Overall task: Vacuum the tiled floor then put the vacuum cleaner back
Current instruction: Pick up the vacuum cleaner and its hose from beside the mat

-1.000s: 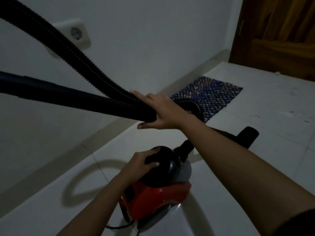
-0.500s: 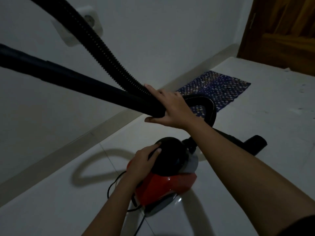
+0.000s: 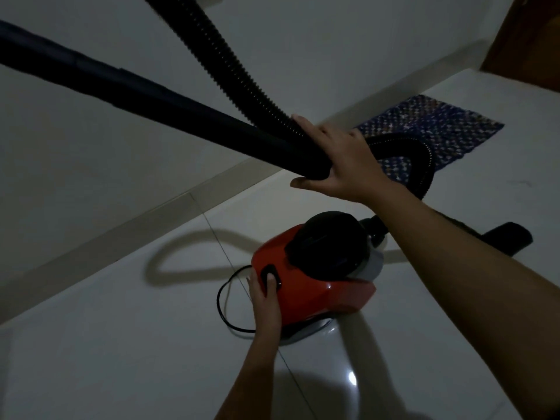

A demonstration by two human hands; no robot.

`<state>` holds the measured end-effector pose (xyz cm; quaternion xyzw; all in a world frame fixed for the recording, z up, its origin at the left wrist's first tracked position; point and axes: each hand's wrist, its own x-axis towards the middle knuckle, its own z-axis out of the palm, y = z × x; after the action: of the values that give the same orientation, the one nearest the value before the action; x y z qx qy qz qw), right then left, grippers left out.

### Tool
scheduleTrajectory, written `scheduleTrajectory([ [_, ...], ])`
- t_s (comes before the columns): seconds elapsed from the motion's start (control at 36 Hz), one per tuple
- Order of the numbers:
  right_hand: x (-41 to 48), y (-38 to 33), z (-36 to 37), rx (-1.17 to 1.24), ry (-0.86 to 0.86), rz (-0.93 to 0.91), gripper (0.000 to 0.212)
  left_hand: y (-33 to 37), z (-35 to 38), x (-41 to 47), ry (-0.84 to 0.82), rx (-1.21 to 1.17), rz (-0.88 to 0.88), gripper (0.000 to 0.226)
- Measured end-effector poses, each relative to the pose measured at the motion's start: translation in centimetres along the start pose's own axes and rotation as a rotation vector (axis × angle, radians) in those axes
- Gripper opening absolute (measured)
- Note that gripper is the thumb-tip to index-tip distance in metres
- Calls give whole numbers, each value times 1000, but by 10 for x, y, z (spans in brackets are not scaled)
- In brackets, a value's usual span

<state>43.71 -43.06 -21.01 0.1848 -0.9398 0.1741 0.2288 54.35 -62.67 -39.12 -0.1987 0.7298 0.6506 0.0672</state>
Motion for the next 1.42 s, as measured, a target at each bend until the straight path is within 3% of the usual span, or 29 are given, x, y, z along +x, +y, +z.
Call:
scheduleTrajectory([
  [0.11,3,1,3,-1,-4,-16,96,1,1,1,14,-2,2,61],
  [0.25,6,5,8,15,-6,-9,96,-1,3,2,26,-2,-5,73],
  [0.58,2,-6,2,45,-40,3,97,30,-10,-3,10,-27,-80,58],
  [0.72,4,-8,-3,42,-62,18,97,89,-16,-25,210,-114,141,53],
  [0.81,1,-9,-3,2,-62,6,96,139,-19,-51,269,-95,472,52],
  [0.92,-5,-12,-2,-1,-99,-12,96,200,-33,-77,193,207,976,53],
  [1.03,-11,-17,-4,22,-155,-43,97,252,-50,-58,106,835,1357,47],
  [1.17,-15,-12,-8,99,-198,-90,95,288,-61,-40,-21,1528,1355,42],
  [1.42,-21,10,0,134,-170,-266,86,318,-46,-47,-367,1959,1200,52],
])
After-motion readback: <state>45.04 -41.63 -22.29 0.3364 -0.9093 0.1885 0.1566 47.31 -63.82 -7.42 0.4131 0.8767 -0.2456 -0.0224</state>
